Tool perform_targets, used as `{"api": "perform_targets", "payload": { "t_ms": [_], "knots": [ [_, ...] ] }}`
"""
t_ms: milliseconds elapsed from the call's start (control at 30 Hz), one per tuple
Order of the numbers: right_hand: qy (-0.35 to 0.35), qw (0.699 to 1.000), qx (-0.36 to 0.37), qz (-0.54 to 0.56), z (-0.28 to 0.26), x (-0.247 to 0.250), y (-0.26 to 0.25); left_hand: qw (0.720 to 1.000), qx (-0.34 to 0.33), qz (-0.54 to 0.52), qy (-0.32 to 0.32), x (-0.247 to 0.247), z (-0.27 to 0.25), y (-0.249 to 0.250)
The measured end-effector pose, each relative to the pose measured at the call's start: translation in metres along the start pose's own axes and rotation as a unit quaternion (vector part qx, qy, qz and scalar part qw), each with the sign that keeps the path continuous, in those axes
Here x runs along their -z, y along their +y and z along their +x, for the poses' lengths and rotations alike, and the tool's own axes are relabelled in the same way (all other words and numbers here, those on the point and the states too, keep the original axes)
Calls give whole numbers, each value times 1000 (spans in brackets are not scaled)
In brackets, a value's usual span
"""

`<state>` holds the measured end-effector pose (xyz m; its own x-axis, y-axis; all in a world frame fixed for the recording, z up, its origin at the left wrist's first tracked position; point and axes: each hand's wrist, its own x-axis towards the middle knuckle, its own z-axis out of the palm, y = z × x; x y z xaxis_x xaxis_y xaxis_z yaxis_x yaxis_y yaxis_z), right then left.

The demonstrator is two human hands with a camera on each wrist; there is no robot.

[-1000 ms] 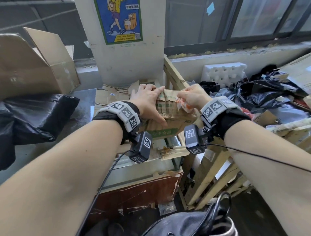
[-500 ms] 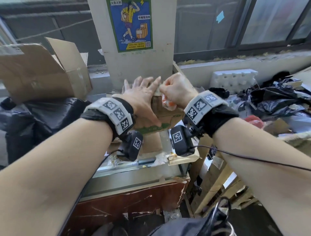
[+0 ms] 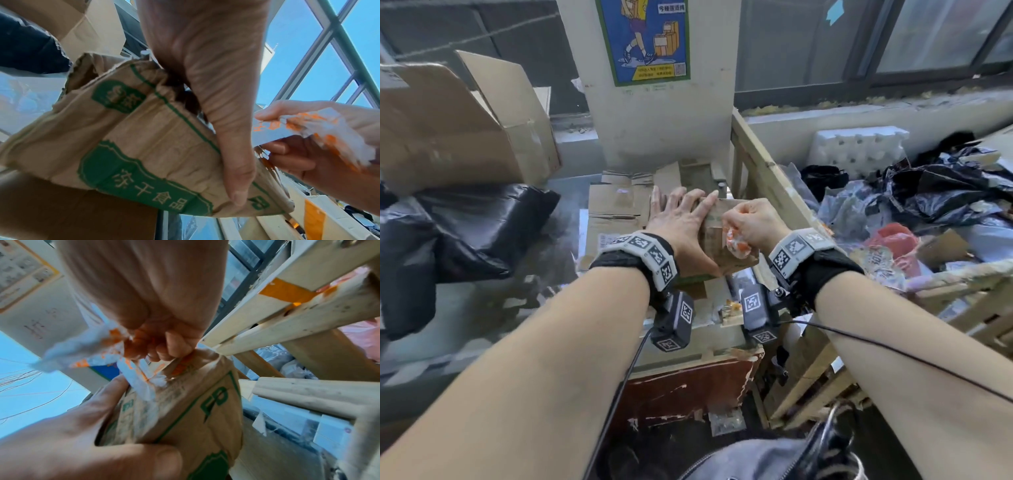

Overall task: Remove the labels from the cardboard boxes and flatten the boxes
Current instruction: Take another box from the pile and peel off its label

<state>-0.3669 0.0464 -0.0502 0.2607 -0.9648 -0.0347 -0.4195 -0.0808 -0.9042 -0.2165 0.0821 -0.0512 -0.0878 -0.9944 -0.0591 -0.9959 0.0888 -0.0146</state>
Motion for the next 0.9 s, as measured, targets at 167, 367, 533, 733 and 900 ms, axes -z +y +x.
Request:
{"api": "perform_targets", "payload": {
  "t_ms": [167, 367, 533, 733, 900],
  "knots": [
    [0, 997, -25, 70, 3, 7, 7, 1000, -3, 12, 7, -2, 8, 2],
    [33, 990, -46, 130, 4, 5, 11, 1000, -1, 4, 3, -2, 12, 6],
    [39, 978, -77, 188, 6, 9, 15, 1000, -11, 0, 7, -2, 14, 9],
    [45, 965, -109, 236, 6, 13, 22, 1000, -23, 6, 14, -4, 17, 13],
    [64, 958, -126, 248, 4, 15, 23, 999, -26, 9, 22, -6, 18, 14]
  ]
}}
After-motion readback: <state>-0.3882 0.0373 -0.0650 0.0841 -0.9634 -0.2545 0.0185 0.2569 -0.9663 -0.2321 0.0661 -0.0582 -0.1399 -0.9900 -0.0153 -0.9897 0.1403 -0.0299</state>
